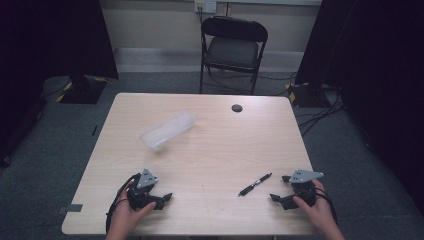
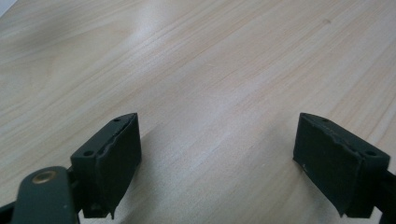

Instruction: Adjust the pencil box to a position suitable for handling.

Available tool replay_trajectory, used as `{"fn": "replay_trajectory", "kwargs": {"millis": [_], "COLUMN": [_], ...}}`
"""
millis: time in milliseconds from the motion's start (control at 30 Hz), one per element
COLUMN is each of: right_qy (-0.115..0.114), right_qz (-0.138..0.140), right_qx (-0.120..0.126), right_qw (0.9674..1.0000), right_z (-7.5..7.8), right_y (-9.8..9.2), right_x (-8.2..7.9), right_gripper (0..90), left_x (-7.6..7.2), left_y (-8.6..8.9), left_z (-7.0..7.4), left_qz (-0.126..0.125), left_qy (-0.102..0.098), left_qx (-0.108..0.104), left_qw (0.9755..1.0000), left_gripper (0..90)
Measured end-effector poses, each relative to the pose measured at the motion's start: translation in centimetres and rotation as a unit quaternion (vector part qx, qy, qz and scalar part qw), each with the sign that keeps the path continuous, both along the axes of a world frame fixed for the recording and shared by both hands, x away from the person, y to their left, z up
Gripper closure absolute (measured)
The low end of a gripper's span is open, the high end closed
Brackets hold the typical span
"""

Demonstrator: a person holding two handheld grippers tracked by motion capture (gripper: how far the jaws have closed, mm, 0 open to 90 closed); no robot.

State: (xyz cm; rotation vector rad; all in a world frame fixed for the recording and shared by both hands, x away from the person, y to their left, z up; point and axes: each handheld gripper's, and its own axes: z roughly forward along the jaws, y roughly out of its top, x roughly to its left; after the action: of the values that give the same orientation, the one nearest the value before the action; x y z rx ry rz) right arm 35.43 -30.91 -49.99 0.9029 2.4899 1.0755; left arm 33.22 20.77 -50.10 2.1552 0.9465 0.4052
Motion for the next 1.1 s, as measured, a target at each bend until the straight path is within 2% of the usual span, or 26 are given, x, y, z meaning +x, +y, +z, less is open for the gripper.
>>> {"fn": "replay_trajectory", "kwargs": {"millis": [367,433,567,633,667,733,767,833,900,1000,1067,1100], "right_qy": [0.001,0.001,0.001,0.001,0.001,0.001,0.001,0.001,0.001,0.001,0.001,0.001], "right_qz": [0.0,-0.001,0.0,-0.001,-0.001,-0.001,-0.001,0.0,0.0,0.0,0.0,0.0], "right_qx": [0.0,0.0,0.0,-0.001,-0.001,0.0,0.0,-0.001,-0.001,0.0,0.0,0.0], "right_qw": [1.0,1.0,1.0,1.0,1.0,1.0,1.0,1.0,1.0,1.0,1.0,1.0], "right_z": [0.0,0.0,0.0,0.0,0.0,0.0,0.0,0.0,0.0,0.0,0.0,0.0], "right_y": [0.0,0.0,0.0,0.0,0.0,0.0,0.0,0.0,0.0,0.0,0.0,0.0], "right_x": [0.0,0.0,0.0,0.0,0.0,0.0,0.0,0.0,0.0,0.0,0.0,0.0], "right_gripper": [11.4,11.5,11.4,11.4,11.4,11.4,11.4,11.4,11.4,11.4,11.4,11.4], "left_x": [0.0,0.0,0.0,0.1,0.2,0.3,0.6,1.0,1.4,1.9,2.9,3.1], "left_y": [0.0,-0.1,0.3,0.8,1.0,1.3,1.7,2.1,2.4,2.5,2.3,2.3], "left_z": [0.0,0.0,0.0,0.2,0.2,0.3,0.4,0.5,0.6,0.6,1.0,1.1], "left_qz": [-0.001,0.008,0.016,0.021,0.026,0.032,0.037,0.051,0.057,0.063,0.063,0.065], "left_qy": [0.001,-0.001,-0.008,-0.008,-0.002,-0.003,-0.003,-0.001,-0.002,-0.002,-0.004,-0.004], "left_qx": [0.001,-0.004,-0.01,-0.005,-0.004,0.001,0.001,-0.013,-0.009,-0.016,-0.004,-0.01], "left_qw": [1.0,1.0,0.9998,0.9997,0.9996,0.9995,0.9993,0.9986,0.9983,0.9979,0.998,0.9978], "left_gripper": [14.7,15.3,23.4,30.0,29.9,29.5,29.4,29.4,29.4,29.2,29.0,29.0]}}
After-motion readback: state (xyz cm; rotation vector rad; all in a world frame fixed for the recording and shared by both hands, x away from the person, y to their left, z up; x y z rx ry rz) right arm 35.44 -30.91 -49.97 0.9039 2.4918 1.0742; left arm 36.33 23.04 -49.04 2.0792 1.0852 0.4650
